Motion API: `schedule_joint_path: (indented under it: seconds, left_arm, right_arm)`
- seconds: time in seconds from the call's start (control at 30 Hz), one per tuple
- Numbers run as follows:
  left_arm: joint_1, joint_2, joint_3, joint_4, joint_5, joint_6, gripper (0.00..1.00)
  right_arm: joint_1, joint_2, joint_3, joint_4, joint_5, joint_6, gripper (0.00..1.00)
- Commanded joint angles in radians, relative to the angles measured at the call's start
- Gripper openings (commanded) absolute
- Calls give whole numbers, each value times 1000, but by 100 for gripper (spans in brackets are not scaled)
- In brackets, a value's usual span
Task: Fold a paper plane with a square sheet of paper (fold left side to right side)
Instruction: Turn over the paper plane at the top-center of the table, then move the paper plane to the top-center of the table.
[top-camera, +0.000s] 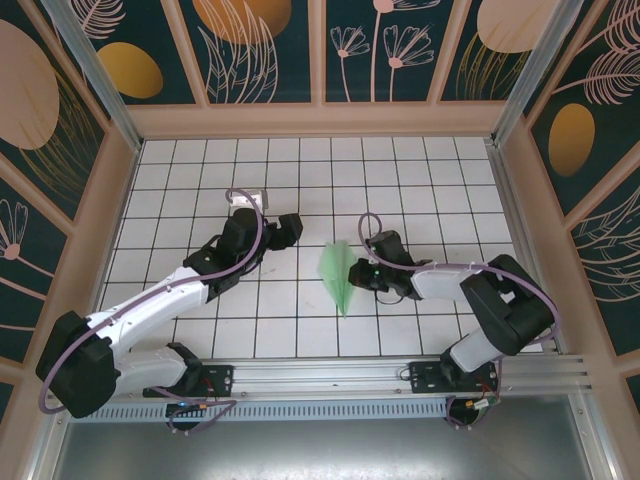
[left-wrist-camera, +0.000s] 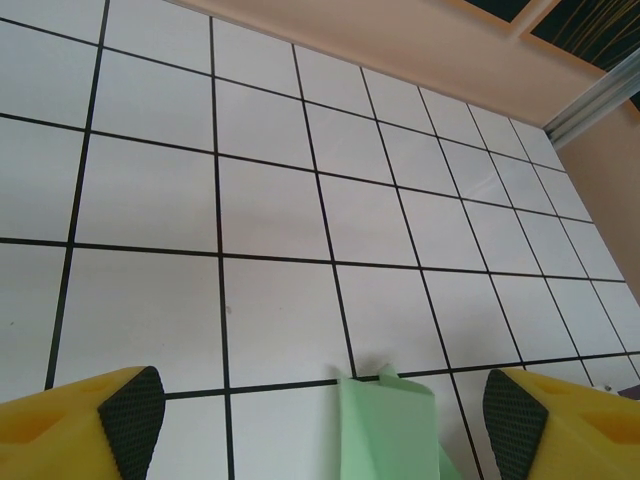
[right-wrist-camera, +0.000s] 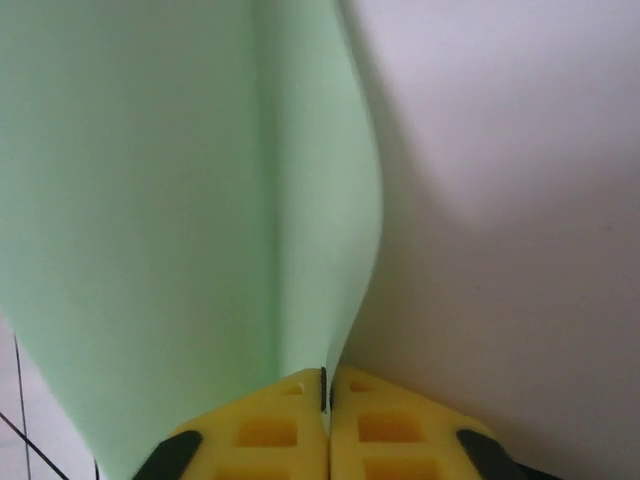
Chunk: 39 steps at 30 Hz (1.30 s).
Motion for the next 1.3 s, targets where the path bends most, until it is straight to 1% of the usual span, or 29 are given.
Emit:
schedule_joint_path:
  seconds: [0.0, 0.1, 0.17, 0.23, 0.33, 0.43, 0.53, 0.63, 0.73, 0.87, 0.97, 1.13, 1.27]
  left_arm:
    - [4, -25, 20, -15, -12, 24, 86]
    - [4, -34, 18, -18, -21, 26, 86]
    - [3, -40, 16, -14, -24, 29, 87]
    - [3, -45, 16, -5, -23, 33, 88]
    - [4, -52, 15, 12, -27, 42, 90]
    - [3, -50, 17, 20, -33, 50, 91]
    - [3, -52, 17, 20, -38, 56, 92]
    - [3, -58, 12, 19, -38, 60, 94]
    - [3, -68, 6, 16, -41, 59, 95]
    - [4, -88, -8, 12, -48, 57, 95]
    - [3, -99, -19, 9, -56, 57, 96]
    - [3, -107, -24, 4, -61, 55, 97]
    - [4, -114, -23, 2, -57, 54, 97]
  right_arm:
    - [-9, -74, -1, -56, 72, -53, 25]
    - [-8, -142, 26, -187, 162, -79, 37]
    - [-3, -191, 55, -269, 201, -86, 42]
    - [16, -223, 98, -363, 237, -84, 43]
    - [77, -231, 173, -476, 261, -71, 44]
    - [153, -208, 225, -527, 269, -35, 47]
    - [220, -146, 271, -565, 277, 1, 52]
    - [264, -74, 307, -588, 288, 16, 56]
    - [283, -11, 337, -609, 296, 17, 57]
    - [299, 39, 359, -626, 317, 16, 57]
    - [307, 60, 365, -615, 311, 14, 53]
    - [310, 85, 376, -612, 336, 12, 38]
    - [307, 115, 385, -620, 361, 6, 32]
